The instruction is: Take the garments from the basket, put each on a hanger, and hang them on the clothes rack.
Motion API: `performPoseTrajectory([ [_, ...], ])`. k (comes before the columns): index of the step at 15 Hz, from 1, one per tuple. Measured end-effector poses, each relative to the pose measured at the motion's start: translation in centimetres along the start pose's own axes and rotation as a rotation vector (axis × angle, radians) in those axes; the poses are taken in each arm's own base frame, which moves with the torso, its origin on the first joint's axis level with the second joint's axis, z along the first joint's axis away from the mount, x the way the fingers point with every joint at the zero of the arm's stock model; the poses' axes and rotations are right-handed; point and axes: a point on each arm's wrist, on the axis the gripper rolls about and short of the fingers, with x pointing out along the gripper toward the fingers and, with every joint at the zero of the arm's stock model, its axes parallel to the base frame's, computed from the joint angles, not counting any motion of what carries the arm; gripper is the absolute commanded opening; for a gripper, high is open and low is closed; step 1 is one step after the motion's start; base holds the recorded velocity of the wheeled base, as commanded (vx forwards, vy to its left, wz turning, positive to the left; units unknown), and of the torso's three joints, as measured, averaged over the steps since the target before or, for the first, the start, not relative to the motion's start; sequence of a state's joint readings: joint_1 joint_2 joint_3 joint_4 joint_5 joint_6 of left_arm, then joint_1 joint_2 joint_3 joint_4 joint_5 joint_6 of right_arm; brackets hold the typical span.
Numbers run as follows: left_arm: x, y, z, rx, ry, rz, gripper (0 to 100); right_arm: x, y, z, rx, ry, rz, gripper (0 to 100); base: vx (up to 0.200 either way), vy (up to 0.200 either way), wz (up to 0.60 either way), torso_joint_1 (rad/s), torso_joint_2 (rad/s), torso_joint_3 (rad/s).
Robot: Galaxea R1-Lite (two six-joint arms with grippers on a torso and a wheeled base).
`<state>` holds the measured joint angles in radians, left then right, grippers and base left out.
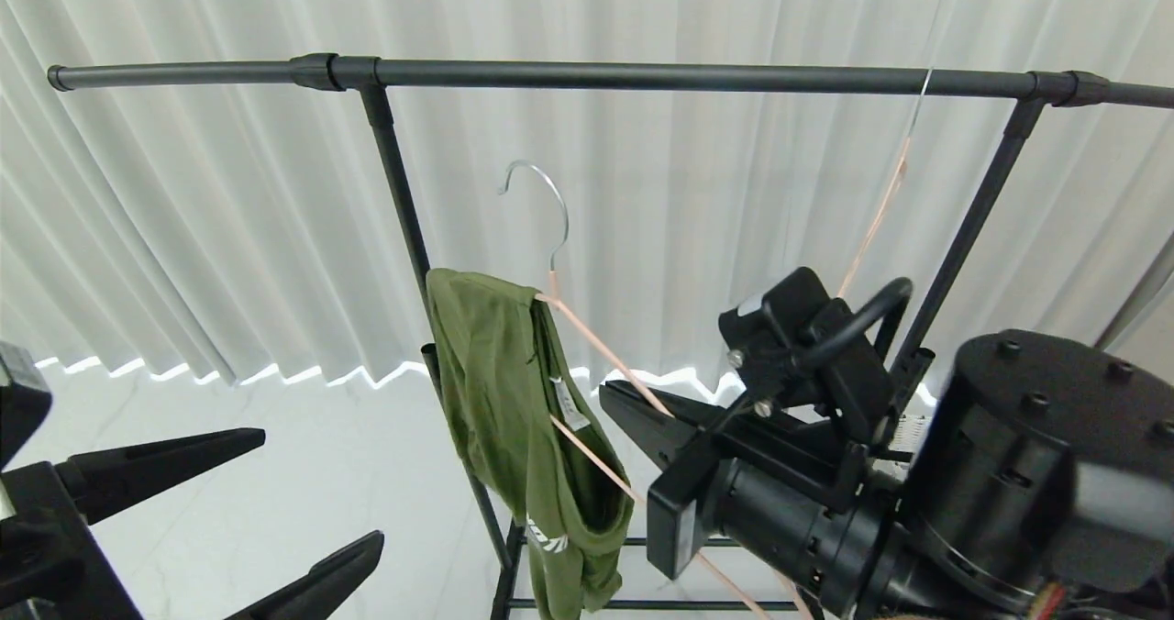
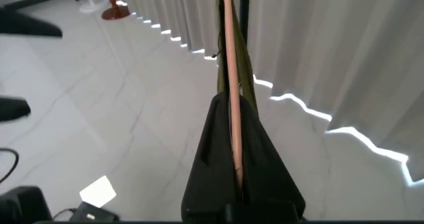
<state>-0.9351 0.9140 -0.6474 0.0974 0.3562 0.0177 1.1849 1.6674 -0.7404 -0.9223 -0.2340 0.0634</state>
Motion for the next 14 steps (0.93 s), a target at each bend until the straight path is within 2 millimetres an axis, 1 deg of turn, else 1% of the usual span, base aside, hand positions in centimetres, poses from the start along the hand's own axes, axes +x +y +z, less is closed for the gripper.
performPoseTrajectory([
  [4, -0.3, 0.3, -0.5, 0.127, -0.02, -0.112, 100, -3.6, -0.5, -0.8, -0.069, 0.037, 0.095, 0, 0.0, 0.0, 0.0, 0.0, 0.0, 0.0],
  [6, -0.3, 0.1, -0.7, 0.194, -0.026, -0.194, 100, -5.5, -0.3, -1.3, -0.08, 0.053, 0.133, 0, 0.0, 0.0, 0.0, 0.0, 0.0, 0.0],
  [10, 0.4, -0.4, -0.9, 0.259, -0.025, -0.35, 100, -8.6, 1.3, -2.0, -0.093, 0.07, 0.247, 0, 0.0, 0.0, 0.0, 0.0, 0.0, 0.0],
  [12, 1.0, -0.7, -1.1, 0.276, -0.006, -0.409, 100, -9.7, 2.1, -2.5, -0.101, 0.081, 0.299, 0, 0.0, 0.0, 0.0, 0.0, 0.0, 0.0],
  [14, 1.5, -1.0, -1.3, 0.301, 0.012, -0.437, 100, -10.3, 2.5, -2.8, -0.106, 0.091, 0.331, 0, 0.0, 0.0, 0.0, 0.0, 0.0, 0.0],
])
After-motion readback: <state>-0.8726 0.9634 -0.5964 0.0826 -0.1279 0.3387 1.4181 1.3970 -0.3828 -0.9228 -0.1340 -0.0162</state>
